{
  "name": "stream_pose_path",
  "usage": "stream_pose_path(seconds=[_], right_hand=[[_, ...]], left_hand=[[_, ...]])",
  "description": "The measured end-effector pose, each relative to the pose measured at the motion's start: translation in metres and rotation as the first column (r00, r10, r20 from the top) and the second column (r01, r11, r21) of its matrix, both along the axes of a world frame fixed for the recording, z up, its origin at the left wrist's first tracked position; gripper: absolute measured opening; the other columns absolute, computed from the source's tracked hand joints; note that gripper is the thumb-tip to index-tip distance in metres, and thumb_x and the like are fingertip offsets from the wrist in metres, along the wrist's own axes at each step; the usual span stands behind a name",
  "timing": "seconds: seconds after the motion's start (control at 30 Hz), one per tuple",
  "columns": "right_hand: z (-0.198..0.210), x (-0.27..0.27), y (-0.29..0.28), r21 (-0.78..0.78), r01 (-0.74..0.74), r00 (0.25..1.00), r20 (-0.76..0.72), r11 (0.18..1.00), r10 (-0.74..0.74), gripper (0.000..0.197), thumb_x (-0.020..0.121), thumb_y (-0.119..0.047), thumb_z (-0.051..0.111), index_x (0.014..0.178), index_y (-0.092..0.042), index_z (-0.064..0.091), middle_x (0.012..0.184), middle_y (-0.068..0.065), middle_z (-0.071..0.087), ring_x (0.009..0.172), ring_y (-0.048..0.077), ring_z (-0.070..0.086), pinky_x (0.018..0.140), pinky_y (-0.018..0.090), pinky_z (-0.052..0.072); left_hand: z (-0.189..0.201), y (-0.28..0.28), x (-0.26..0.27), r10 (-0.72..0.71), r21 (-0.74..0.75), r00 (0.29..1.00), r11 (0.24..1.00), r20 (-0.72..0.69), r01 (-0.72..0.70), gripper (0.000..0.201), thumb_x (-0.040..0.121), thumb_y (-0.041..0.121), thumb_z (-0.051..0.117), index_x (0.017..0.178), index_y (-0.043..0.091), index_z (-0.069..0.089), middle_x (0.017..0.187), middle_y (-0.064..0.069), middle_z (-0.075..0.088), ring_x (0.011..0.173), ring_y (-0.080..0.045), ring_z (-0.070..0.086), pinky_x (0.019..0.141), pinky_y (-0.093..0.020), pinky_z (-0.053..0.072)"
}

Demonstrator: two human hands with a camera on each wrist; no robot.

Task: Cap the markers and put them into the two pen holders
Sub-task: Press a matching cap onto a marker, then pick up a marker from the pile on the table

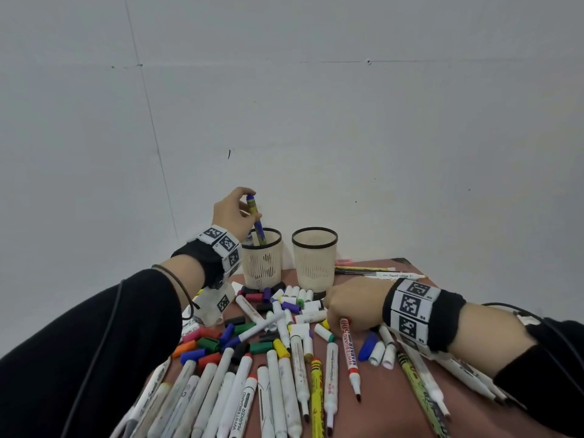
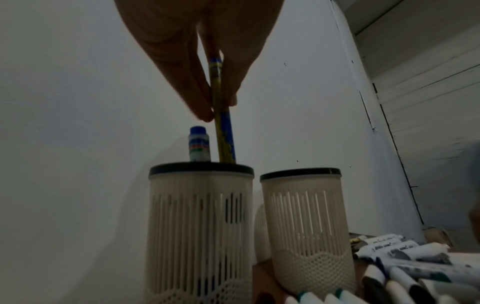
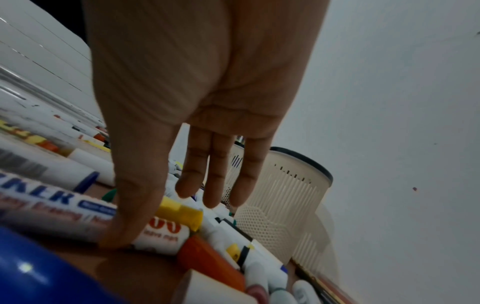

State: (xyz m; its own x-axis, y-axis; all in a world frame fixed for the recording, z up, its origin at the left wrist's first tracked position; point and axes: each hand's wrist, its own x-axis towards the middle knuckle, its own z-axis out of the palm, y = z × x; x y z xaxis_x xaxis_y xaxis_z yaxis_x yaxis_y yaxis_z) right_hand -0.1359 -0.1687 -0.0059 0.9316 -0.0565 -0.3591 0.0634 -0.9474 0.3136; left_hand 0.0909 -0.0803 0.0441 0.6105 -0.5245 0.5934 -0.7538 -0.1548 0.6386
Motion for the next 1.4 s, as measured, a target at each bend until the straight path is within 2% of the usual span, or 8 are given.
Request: stream_pose_path(seconds=[0.1, 0.27, 0.57, 0.8, 1.0, 1.1, 1.23, 1.4], right_hand=[[0.001, 0.001, 0.000, -0.009, -0.024, 0.999, -0.022, 1.000, 0.023, 0.020, 0.080, -0.012, 0.067, 0.095, -0.025, 0.070, 0.092, -0.005, 0.045, 0.098, 0.021, 0.052, 0.072, 0.038, 0.053], [0.011, -0.004, 0.000, 0.051, 0.014, 1.000, -0.023, 0.999, -0.013, 0.024, 0.082, -0.013, 0.066, 0.104, -0.023, 0.067, 0.107, -0.002, 0.050, 0.107, 0.016, 0.046, 0.080, 0.035, 0.047], [0.038, -0.031, -0.001, 0.238, 0.045, 0.955, 0.276, 0.970, -0.112, 0.017, 0.090, -0.012, 0.057, 0.103, -0.019, 0.065, 0.106, -0.002, 0.061, 0.101, 0.013, 0.051, 0.088, 0.032, 0.044], [0.050, -0.064, 0.015, 0.525, -0.080, 0.840, 0.494, 0.847, -0.226, 0.020, 0.087, -0.011, 0.064, 0.101, -0.021, 0.073, 0.097, -0.005, 0.064, 0.082, 0.005, 0.053, 0.073, 0.013, 0.040], [0.045, -0.090, 0.039, 0.741, -0.198, 0.668, 0.581, 0.642, -0.465, 0.022, 0.078, -0.014, 0.076, 0.095, -0.027, 0.076, 0.090, -0.007, 0.067, 0.083, 0.014, 0.061, 0.076, 0.030, 0.050], [0.038, -0.098, 0.051, 0.814, -0.246, 0.575, 0.559, 0.526, -0.597, 0.023, 0.075, -0.010, 0.077, 0.092, -0.027, 0.077, 0.089, -0.009, 0.068, 0.084, 0.017, 0.063, 0.078, 0.033, 0.052], [0.027, -0.100, 0.060, 0.860, -0.294, 0.446, 0.509, 0.417, -0.736, 0.020, 0.074, -0.007, 0.078, 0.090, -0.019, 0.078, 0.091, -0.003, 0.071, 0.091, 0.018, 0.067, 0.084, 0.036, 0.054], [0.020, -0.102, 0.069, 0.872, -0.233, 0.403, 0.490, 0.431, -0.773, 0.020, 0.074, -0.009, 0.078, 0.088, -0.022, 0.077, 0.090, -0.004, 0.071, 0.087, 0.008, 0.065, 0.078, 0.026, 0.053]], left_hand=[[-0.008, -0.002, 0.002, 0.001, 0.083, 1.000, 0.997, 0.024, -0.003, 0.035, 0.078, 0.013, 0.074, 0.110, 0.020, 0.061, 0.079, 0.000, 0.065, 0.074, -0.015, 0.062, 0.062, -0.019, 0.045], [-0.019, -0.003, 0.005, 0.030, 0.224, 0.998, 0.974, 0.064, -0.043, 0.028, 0.082, 0.024, 0.071, 0.110, 0.024, 0.066, 0.083, 0.001, 0.072, 0.082, -0.020, 0.067, 0.083, -0.038, 0.052], [-0.013, 0.001, 0.003, 0.101, 0.416, 0.974, 0.892, 0.204, -0.179, 0.026, 0.085, 0.035, 0.066, 0.110, 0.028, 0.069, 0.108, 0.007, 0.070, 0.105, -0.014, 0.060, 0.100, -0.038, 0.039], [-0.009, 0.029, -0.005, 0.111, 0.346, 0.970, 0.920, 0.216, -0.183, 0.026, 0.087, 0.032, 0.064, 0.112, 0.024, 0.068, 0.113, 0.004, 0.069, 0.110, -0.019, 0.059, 0.098, -0.036, 0.043], [-0.026, 0.057, -0.009, 0.018, 0.363, 0.980, 0.927, 0.199, -0.091, 0.021, 0.086, 0.026, 0.066, 0.106, 0.023, 0.071, 0.107, 0.005, 0.070, 0.106, -0.015, 0.060, 0.097, -0.034, 0.043], [-0.036, 0.070, -0.019, -0.066, 0.525, 0.986, 0.851, 0.156, -0.026, 0.021, 0.083, 0.024, 0.070, 0.103, 0.022, 0.072, 0.102, 0.007, 0.070, 0.093, -0.008, 0.061, 0.088, -0.026, 0.048], [-0.048, 0.079, -0.030, -0.153, 0.789, 0.987, 0.611, 0.044, 0.060, 0.023, 0.080, 0.023, 0.074, 0.102, 0.019, 0.072, 0.096, 0.006, 0.068, 0.087, -0.007, 0.060, 0.078, -0.018, 0.046], [-0.060, 0.084, -0.038, -0.232, 0.908, 0.972, 0.412, 0.022, 0.078, 0.026, 0.077, 0.027, 0.076, 0.099, 0.017, 0.070, 0.098, 0.003, 0.069, 0.080, -0.006, 0.056, 0.062, -0.010, 0.041]])
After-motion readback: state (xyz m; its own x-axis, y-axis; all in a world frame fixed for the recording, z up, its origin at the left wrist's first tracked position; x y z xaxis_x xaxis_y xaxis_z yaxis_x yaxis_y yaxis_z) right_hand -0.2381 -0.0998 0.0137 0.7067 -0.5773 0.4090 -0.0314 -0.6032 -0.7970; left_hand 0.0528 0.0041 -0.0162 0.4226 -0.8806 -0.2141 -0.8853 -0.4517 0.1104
